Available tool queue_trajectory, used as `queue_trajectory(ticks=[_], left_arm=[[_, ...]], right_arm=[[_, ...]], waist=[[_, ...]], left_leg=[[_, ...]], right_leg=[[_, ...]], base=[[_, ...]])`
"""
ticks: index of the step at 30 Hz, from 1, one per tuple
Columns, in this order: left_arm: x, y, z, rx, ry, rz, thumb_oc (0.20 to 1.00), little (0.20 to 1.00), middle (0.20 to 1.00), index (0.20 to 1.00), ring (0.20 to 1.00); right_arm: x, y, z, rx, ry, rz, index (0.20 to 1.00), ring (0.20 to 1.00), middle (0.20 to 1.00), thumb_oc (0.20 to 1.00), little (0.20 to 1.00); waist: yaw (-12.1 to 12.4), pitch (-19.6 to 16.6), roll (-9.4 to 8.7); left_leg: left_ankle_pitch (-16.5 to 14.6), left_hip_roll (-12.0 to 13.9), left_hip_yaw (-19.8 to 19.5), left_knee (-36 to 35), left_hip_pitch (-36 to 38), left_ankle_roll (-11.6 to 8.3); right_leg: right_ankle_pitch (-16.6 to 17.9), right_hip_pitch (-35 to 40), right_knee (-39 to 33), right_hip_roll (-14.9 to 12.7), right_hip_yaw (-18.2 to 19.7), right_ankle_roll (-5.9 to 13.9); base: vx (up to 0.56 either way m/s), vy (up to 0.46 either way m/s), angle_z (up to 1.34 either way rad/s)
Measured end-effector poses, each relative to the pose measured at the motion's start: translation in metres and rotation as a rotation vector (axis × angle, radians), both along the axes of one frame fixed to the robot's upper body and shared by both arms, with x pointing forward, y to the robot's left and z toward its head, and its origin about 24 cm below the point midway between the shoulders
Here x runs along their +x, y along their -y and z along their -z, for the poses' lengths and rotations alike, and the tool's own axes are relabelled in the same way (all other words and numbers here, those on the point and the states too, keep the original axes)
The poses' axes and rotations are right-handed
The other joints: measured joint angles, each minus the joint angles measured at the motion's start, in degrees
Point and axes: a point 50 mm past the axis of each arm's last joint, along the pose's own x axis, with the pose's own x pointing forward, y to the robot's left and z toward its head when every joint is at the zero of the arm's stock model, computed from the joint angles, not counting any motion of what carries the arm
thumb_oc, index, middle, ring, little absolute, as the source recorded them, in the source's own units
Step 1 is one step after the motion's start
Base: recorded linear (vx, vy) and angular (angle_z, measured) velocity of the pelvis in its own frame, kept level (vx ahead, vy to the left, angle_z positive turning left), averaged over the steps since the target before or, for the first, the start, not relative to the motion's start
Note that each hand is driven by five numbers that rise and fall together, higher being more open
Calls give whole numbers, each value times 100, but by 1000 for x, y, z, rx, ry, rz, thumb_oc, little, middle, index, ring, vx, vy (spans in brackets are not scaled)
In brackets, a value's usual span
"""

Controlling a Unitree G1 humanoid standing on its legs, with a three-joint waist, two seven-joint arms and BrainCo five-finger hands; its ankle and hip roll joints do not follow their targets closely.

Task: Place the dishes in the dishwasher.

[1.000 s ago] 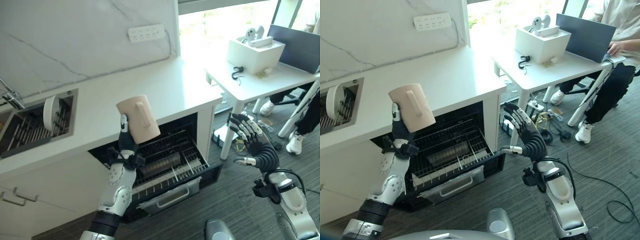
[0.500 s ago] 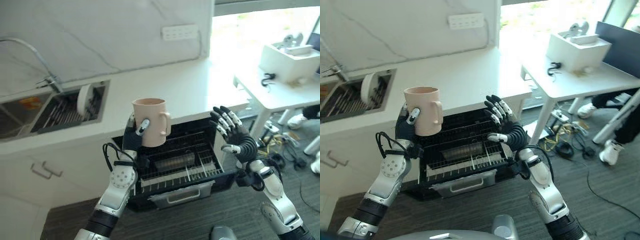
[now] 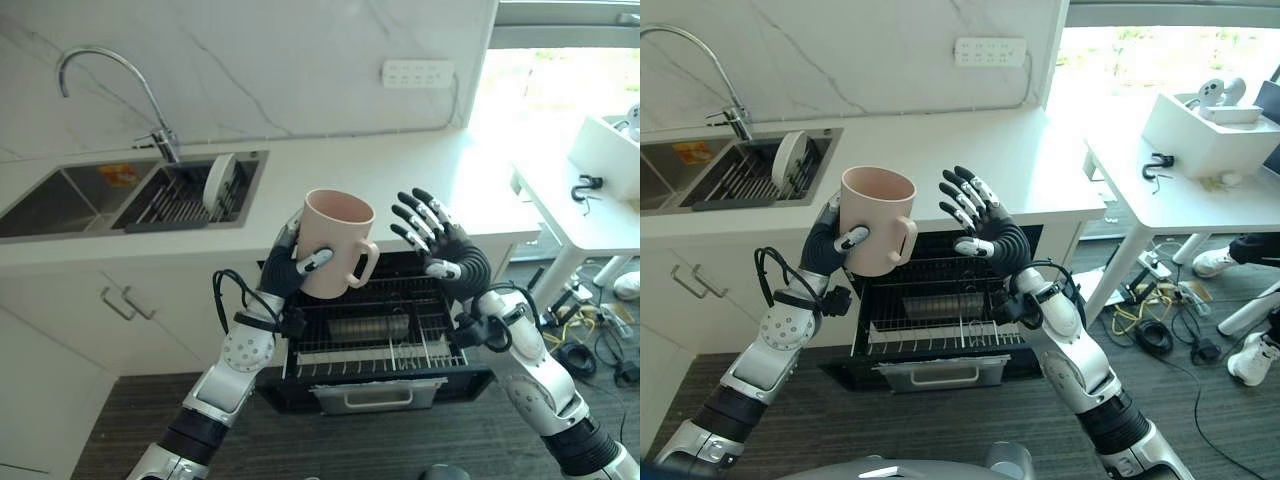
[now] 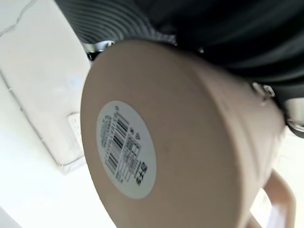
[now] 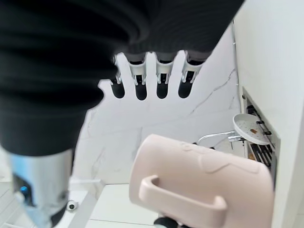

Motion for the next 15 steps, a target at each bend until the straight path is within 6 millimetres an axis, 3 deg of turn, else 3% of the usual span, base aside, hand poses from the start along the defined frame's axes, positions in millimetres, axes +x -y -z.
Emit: queue_trajectory(ticks=[15], left_arm=[[1, 2, -11, 105, 130, -48, 200, 200, 200, 200, 200]], right_arm=[[7, -18, -2, -17, -36, -36, 1000, 1000, 1000, 1000, 1000]], waist=[[32, -47, 1]], left_leg=[[2, 13, -47, 72, -73, -13]], right_leg=[[-13, -2, 13, -18, -59, -3]], base=[[-8, 0, 1]])
